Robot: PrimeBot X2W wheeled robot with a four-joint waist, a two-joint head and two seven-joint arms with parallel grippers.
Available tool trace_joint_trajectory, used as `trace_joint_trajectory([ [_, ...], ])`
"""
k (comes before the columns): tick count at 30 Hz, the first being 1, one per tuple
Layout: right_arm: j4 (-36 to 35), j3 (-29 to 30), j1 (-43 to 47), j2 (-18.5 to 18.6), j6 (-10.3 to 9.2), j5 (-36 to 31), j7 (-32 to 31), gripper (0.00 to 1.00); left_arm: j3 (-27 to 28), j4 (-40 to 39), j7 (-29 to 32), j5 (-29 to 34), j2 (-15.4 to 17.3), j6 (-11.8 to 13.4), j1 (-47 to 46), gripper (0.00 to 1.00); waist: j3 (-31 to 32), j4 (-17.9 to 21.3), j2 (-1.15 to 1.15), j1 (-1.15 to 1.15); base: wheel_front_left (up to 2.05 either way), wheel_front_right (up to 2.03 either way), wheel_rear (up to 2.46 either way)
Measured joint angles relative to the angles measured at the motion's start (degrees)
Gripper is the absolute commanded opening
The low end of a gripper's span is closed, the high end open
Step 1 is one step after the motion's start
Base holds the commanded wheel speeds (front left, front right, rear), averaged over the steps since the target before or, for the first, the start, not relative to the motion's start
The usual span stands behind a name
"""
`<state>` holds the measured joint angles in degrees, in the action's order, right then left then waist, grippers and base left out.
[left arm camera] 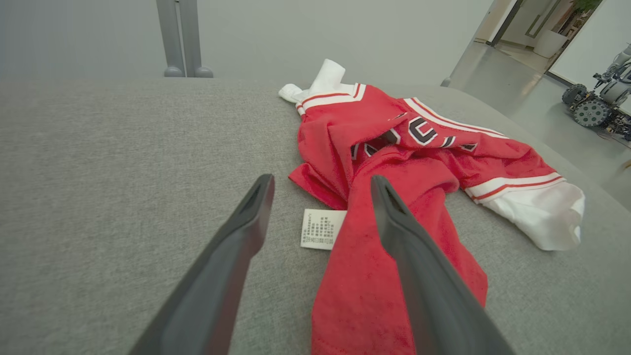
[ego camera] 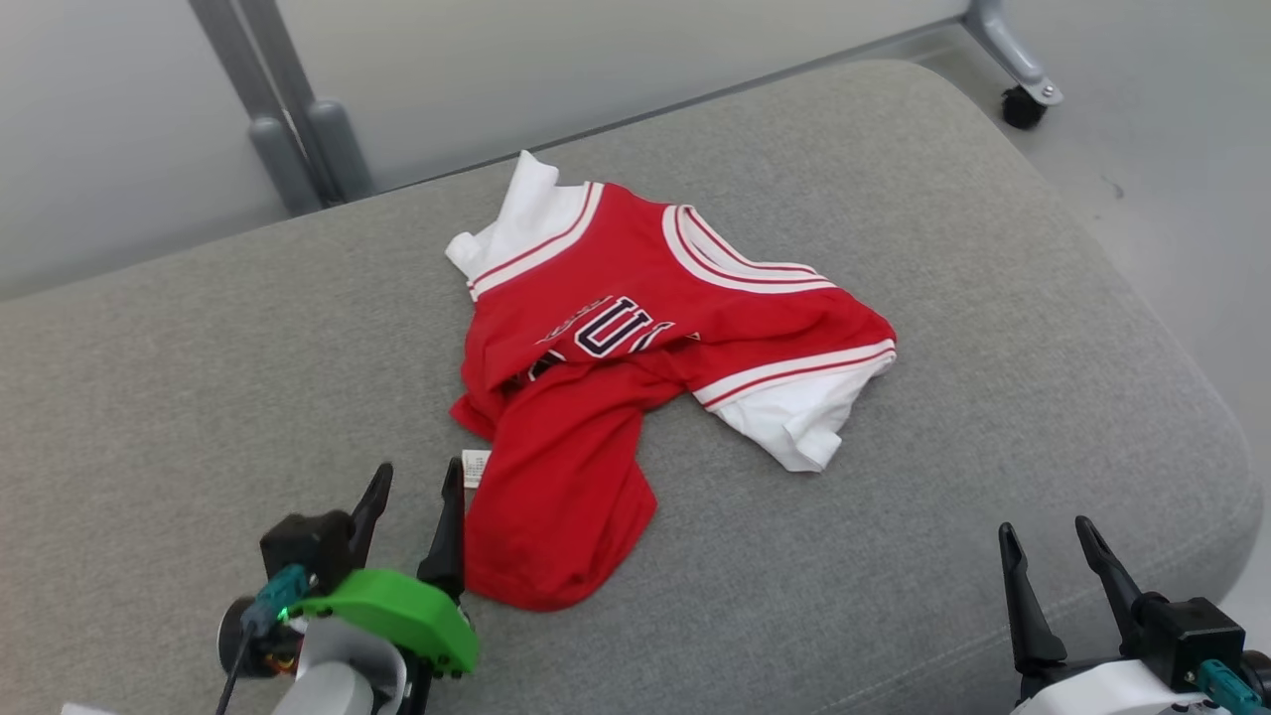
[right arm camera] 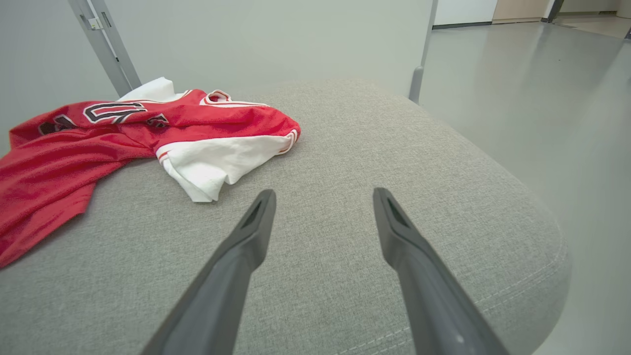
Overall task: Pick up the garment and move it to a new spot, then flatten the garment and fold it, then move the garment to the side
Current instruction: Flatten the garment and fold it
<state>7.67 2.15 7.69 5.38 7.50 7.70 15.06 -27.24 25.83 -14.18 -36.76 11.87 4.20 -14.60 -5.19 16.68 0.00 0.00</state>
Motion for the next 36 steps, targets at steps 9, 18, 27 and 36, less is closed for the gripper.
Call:
trace_joint_trajectory([
  [9, -0.64, 1.30, 1.48, 0.57, 0.00, -0.35, 0.00, 1.00, 2.14, -7.26, -0.65, 0.57, 0.52, 2.96, 14.12, 1.00, 4.07, -6.60, 0.00, 0.00, 0.00, 0.00, 0.00],
  [18, -0.53, 0.35, 1.19, 1.30, 0.00, -0.45, 0.00, 1.00, 5.43, -10.16, -0.87, 4.60, -1.40, 0.22, 15.95, 1.00, 5.92, -10.24, 0.00, 0.00, 0.00, 0.00, 0.00],
  [27, -0.27, -1.47, -0.22, 2.00, 0.00, -0.43, 0.00, 1.00, 2.36, -3.42, 3.54, 4.35, -3.13, -5.21, 9.27, 1.00, 4.58, -8.69, 0.00, 0.00, 0.00, 0.00, 0.00],
  [36, 0.21, -2.98, -3.35, 0.96, -0.01, -0.31, 0.00, 1.00, -0.21, 9.00, 10.32, 0.90, -5.86, -9.33, -0.26, 1.00, 0.57, -6.30, 0.00, 0.00, 0.00, 0.00, 0.00],
])
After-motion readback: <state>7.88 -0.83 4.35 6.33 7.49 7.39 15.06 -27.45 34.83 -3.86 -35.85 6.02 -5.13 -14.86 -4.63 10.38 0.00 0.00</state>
